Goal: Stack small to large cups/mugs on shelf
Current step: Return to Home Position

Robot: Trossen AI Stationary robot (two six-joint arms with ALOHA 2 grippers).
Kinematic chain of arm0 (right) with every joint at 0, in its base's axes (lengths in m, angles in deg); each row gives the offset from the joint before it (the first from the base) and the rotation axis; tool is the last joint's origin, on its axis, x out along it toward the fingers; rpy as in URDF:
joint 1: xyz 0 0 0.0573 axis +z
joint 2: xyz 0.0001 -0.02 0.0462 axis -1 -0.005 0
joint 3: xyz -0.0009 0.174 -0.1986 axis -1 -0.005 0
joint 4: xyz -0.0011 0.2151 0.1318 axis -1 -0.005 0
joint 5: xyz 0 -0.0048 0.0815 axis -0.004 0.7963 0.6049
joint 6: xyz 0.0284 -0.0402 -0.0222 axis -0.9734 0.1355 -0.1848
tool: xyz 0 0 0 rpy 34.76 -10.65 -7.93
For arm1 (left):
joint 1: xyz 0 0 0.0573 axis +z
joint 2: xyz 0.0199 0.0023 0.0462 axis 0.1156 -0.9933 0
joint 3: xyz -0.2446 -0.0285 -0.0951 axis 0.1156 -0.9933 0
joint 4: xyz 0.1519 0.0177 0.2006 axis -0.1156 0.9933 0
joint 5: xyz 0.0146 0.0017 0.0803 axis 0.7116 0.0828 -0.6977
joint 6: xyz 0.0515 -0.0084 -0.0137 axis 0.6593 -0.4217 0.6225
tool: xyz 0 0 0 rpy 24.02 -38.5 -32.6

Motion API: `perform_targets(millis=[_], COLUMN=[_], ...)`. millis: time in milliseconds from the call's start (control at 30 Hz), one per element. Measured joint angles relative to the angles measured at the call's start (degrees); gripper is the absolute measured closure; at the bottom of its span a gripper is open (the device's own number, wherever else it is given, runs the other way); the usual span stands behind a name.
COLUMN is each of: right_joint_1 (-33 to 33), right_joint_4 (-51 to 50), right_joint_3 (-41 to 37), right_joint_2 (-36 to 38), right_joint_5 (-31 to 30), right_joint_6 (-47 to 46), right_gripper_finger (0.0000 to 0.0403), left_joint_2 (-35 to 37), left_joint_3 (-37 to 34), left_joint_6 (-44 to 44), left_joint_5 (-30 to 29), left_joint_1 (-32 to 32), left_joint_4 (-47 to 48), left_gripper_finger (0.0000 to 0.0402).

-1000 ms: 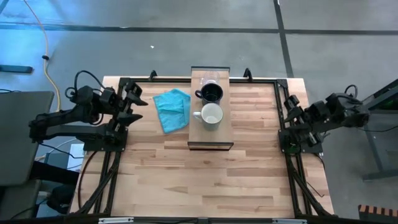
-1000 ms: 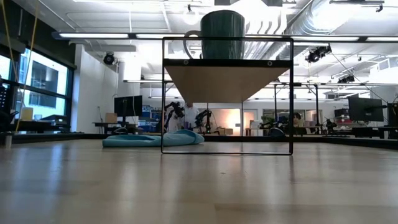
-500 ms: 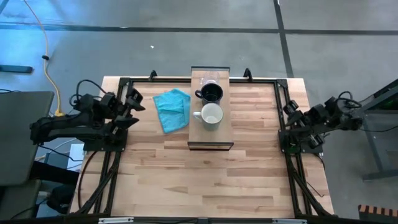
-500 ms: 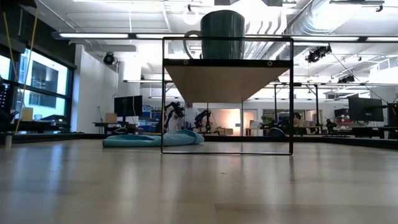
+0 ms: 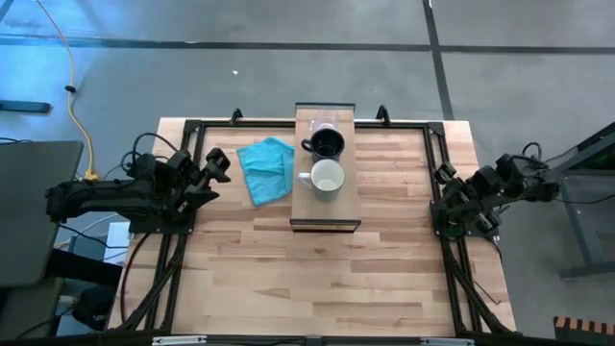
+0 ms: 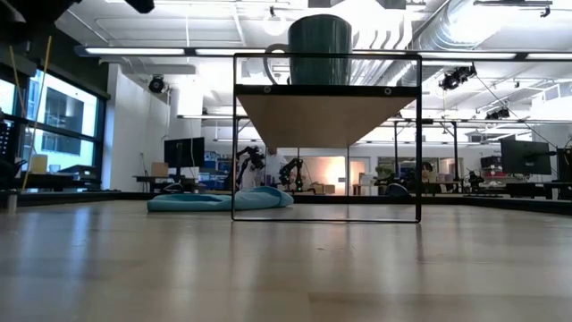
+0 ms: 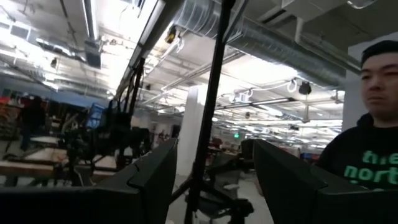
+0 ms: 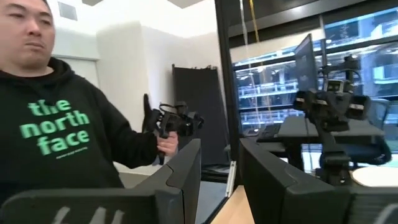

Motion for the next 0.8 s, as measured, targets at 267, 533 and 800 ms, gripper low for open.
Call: perform_targets(millis=[267,533,800], right_joint_1=[0.0,0.0,-0.1], right_joint_4=[-2.8,-1.2,1.5], right_joint_3=[0.0,-3.8,-9.2], right_joint_2=[0.0,4.3,5.3], right_joint_5=[1.6,1.6,-3.3], right_joint_6=[-1.1,-2.2,-4.7], right_gripper_finger=[0.0302,0.0302,0.0302], left_joint_2=[-0.3,-0.3,-0.3], left_joint_3=[-5.2,-9.0,-9.1], left_joint_6=[-1.9,-2.4,-2.6], left_joint_5=[0.0,-0.2,-3.8], left_joint_1=[0.0,0.0,0.0], left_joint_4=[-7.1,-10.6,-8.0], left_gripper_finger=[0.0202,0.0202,0.0202])
